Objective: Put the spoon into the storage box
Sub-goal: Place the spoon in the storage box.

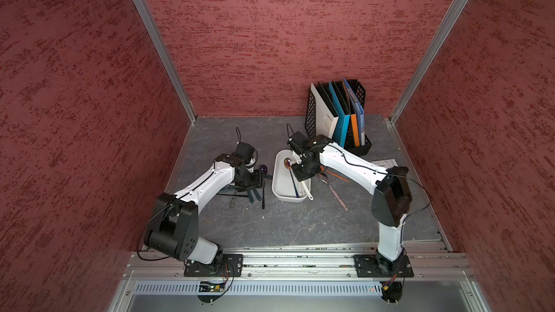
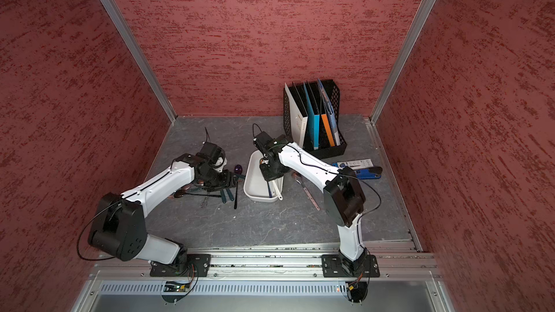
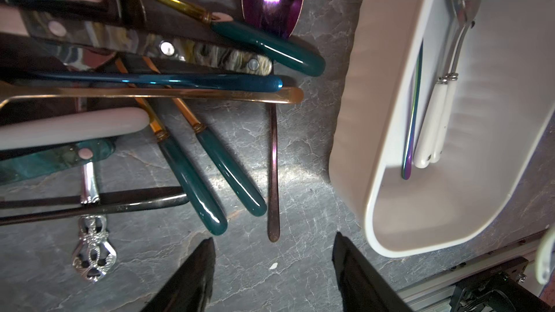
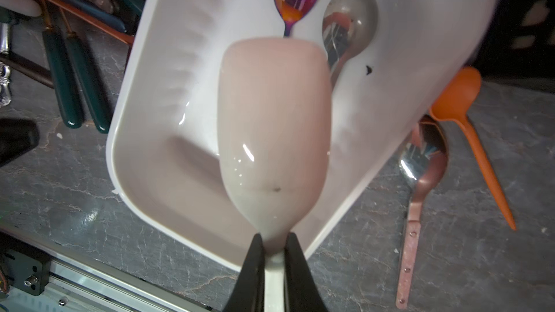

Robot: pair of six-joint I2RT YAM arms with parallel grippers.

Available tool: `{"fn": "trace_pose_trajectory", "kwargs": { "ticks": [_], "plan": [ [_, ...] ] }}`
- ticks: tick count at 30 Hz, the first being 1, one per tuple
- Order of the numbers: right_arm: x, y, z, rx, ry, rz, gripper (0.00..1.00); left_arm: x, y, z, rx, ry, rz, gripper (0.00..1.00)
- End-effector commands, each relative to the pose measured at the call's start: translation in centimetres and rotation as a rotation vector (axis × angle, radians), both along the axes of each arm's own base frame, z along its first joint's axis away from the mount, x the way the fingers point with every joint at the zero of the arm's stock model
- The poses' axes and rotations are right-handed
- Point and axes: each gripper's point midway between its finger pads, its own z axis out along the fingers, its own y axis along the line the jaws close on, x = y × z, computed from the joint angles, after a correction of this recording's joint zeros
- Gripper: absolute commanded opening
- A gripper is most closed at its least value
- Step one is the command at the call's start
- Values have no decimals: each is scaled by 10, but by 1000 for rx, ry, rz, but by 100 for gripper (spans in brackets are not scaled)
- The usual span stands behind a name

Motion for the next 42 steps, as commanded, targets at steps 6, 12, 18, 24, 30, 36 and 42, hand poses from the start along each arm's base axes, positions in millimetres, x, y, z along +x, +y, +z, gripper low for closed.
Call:
{"fn": "trace_pose_trajectory", "kwargs": {
  "ticks": [6,12,18,24,30,36,42],
  "plan": [
    [29,25,-15,62,52,24,12,-10,7,7,11,-25,9,66],
    [44,27,-39,76,93,-5,12,-15,10,9,19,-20,6,67],
    [52,25,-56,87,130,-25,12,-15,9,10,17,-17,11,67],
    [57,21,-68,46,124,-41,14,-18,7,7,20,-3,2,66],
    [57,23,-79,42,139,-53,16,-19,5,5,24,8,1,67],
    [59,20,-82,27,130,-54,23,-16,2,8,30,7,-8,68],
    [63,15,-68,13,80,-48,33,-7,-4,13,57,-10,-42,68]
  ]
}}
